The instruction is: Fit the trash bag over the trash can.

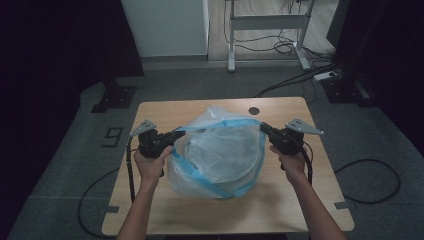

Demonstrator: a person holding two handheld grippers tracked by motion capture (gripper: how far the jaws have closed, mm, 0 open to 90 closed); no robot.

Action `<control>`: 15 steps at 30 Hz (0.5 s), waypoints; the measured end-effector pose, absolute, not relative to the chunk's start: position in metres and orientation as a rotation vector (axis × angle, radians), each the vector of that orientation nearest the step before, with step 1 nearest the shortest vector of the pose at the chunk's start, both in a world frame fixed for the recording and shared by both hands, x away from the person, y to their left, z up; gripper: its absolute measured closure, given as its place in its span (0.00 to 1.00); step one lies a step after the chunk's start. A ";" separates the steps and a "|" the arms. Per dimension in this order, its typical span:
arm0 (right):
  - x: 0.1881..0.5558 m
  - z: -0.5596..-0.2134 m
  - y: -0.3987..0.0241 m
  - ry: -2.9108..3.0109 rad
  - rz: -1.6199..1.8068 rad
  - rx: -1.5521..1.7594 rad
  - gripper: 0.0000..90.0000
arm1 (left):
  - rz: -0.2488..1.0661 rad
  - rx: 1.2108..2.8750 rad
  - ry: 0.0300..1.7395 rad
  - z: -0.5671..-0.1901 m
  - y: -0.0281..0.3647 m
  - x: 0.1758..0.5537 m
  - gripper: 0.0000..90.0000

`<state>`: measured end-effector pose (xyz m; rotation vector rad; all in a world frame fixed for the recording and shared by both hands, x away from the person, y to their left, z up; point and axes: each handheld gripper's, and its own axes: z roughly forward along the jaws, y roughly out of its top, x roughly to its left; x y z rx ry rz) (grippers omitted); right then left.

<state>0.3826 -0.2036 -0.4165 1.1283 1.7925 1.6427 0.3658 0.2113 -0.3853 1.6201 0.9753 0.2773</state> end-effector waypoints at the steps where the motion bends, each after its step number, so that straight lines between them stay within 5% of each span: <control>1: 0.386 -0.418 -0.204 1.789 1.633 1.142 0.99 | 0.282 1.629 0.984 -0.388 0.211 0.369 0.99; 15: 0.421 -0.454 -0.183 1.931 1.470 1.332 0.99 | 0.235 1.723 1.145 -0.427 0.204 0.404 0.99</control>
